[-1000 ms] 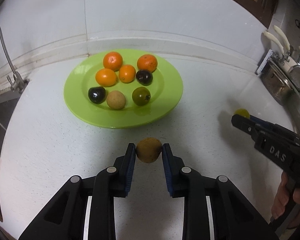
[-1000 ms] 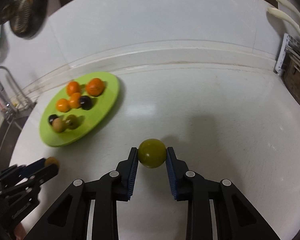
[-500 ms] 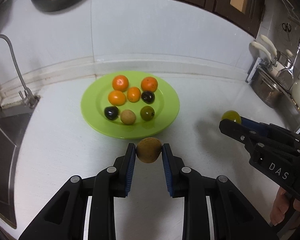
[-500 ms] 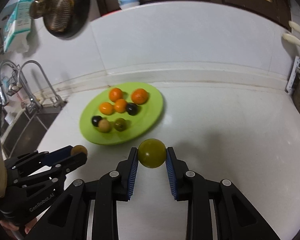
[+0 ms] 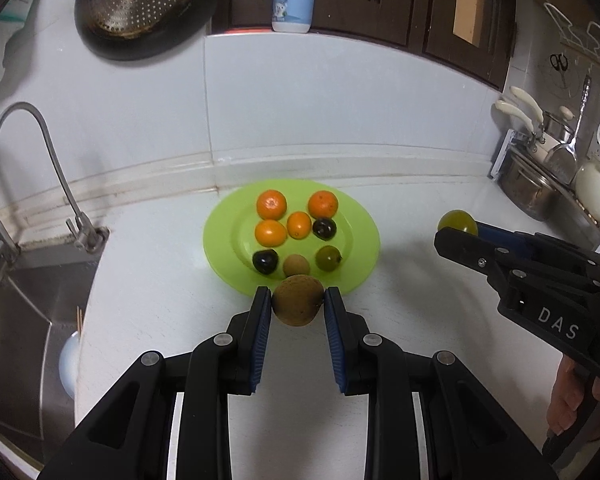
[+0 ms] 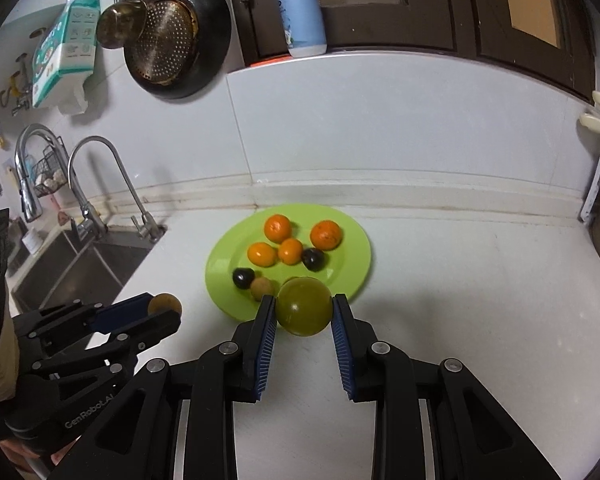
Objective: Organize fruits
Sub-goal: 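Carry the kiwi in the left gripper while the right gripper carries the green plum over the plate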
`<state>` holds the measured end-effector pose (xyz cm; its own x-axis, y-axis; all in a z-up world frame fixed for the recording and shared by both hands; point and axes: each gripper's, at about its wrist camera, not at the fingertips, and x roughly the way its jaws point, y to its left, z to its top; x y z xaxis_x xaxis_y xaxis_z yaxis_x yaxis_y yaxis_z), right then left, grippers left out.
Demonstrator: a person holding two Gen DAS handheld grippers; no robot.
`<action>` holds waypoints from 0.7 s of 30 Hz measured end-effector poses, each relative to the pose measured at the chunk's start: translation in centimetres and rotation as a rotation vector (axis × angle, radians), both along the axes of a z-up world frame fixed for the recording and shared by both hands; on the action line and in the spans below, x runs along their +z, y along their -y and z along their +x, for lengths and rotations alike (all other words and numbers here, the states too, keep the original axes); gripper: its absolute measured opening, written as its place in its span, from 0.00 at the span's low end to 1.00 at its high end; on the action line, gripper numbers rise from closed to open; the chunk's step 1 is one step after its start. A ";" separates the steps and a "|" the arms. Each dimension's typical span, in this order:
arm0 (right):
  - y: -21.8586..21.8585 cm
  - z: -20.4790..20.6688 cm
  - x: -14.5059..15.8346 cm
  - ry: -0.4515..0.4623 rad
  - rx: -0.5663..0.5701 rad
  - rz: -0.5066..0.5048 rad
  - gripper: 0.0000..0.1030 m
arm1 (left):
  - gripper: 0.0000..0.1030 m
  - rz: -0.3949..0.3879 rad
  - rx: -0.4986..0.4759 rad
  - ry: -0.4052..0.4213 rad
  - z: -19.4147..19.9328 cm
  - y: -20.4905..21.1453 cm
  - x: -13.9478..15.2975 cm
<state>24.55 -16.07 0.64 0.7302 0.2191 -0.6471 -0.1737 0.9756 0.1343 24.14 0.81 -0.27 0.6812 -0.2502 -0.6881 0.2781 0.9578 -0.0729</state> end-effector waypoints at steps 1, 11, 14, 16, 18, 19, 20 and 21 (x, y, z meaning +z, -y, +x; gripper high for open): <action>-0.2 0.1 0.1 0.002 0.000 0.000 0.28 | 0.26 0.004 -0.005 0.004 0.2 -0.2 0.1; -1.9 2.2 0.3 0.020 -0.009 0.008 0.28 | 0.26 0.027 -0.049 0.040 2.7 -1.3 1.0; -2.4 3.1 0.4 0.024 -0.012 -0.001 0.28 | 0.26 0.029 -0.060 0.047 3.6 -1.6 1.1; -2.7 3.6 0.5 0.025 -0.015 -0.007 0.28 | 0.26 0.032 -0.065 0.048 4.3 -1.6 1.1; -3.0 4.2 0.5 0.027 -0.014 -0.016 0.28 | 0.26 0.036 -0.072 0.046 5.2 -1.7 0.9; -3.1 4.5 0.4 0.026 -0.016 -0.021 0.28 | 0.26 0.038 -0.076 0.047 5.5 -1.8 0.9; -3.3 4.8 0.4 0.026 -0.016 -0.024 0.28 | 0.26 0.041 -0.083 0.047 6.0 -1.8 0.8; -3.4 5.1 0.3 0.024 -0.015 -0.026 0.28 | 0.26 0.050 -0.084 0.045 6.4 -1.8 0.7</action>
<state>29.62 -12.63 0.99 0.7487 0.1914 -0.6347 -0.1621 0.9812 0.1046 30.59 2.63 0.39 0.6897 -0.2737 -0.6704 0.3595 0.9331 -0.0111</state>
